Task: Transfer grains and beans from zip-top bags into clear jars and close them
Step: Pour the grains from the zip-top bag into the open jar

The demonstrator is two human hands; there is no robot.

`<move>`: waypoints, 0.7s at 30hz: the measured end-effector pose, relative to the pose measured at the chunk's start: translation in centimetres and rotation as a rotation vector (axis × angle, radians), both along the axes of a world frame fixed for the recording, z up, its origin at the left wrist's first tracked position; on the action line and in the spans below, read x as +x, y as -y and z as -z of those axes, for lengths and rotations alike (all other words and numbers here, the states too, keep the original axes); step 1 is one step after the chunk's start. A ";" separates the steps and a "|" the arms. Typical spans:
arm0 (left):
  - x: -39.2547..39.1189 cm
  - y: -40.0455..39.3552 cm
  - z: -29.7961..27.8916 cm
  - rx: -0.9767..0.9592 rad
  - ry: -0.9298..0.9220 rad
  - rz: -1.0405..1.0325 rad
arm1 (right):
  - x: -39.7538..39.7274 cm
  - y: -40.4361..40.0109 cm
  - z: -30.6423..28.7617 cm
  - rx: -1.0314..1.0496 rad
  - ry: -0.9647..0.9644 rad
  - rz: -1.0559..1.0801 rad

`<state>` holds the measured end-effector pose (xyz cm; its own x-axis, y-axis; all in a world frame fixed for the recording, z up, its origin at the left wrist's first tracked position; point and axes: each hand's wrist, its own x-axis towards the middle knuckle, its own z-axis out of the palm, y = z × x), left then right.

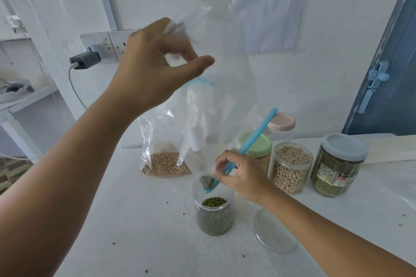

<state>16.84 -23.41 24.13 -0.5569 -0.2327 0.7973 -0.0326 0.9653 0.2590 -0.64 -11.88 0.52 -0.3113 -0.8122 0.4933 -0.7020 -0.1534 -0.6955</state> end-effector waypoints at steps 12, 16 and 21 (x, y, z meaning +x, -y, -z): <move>-0.3 -0.3 0.4 -0.019 0.049 0.012 | 1.4 0.7 0.0 0.064 0.047 -0.015; 0.1 0.0 0.4 -0.001 0.034 0.010 | 1.6 0.7 -0.5 0.050 0.054 -0.016; 0.4 0.0 0.4 0.008 0.030 0.006 | 1.6 0.5 -0.5 0.111 0.137 -0.077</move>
